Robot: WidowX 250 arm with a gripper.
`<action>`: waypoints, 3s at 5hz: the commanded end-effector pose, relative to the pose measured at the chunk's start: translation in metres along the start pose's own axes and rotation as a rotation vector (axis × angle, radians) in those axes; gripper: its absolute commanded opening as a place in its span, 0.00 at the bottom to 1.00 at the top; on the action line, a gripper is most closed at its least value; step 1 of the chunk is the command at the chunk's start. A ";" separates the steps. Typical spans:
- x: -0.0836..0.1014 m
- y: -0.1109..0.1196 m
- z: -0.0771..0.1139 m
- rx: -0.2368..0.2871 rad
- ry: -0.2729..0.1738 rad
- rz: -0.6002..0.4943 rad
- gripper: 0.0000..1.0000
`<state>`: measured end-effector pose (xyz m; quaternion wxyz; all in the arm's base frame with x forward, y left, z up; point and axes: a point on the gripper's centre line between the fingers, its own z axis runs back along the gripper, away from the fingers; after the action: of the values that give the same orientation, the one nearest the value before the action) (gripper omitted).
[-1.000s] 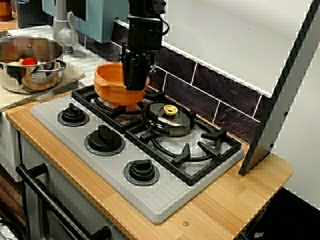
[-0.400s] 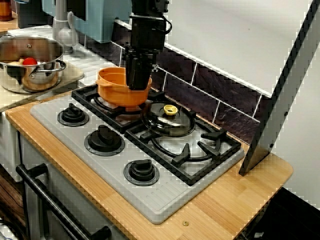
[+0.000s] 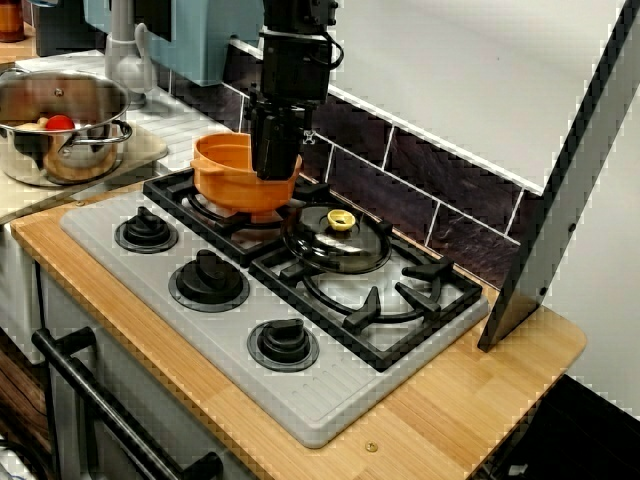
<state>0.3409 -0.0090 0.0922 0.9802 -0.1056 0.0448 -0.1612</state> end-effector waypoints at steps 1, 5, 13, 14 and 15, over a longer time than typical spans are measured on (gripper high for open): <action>0.007 0.008 0.012 0.041 -0.052 -0.001 0.37; 0.010 0.009 0.017 0.044 -0.053 -0.007 1.00; 0.021 -0.088 0.033 0.228 -0.183 -0.153 1.00; 0.026 -0.083 0.034 0.229 -0.154 -0.178 1.00; 0.029 -0.074 0.037 0.213 -0.151 -0.176 1.00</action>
<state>0.3461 -0.0828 0.1303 0.9695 -0.0182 -0.0328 -0.2423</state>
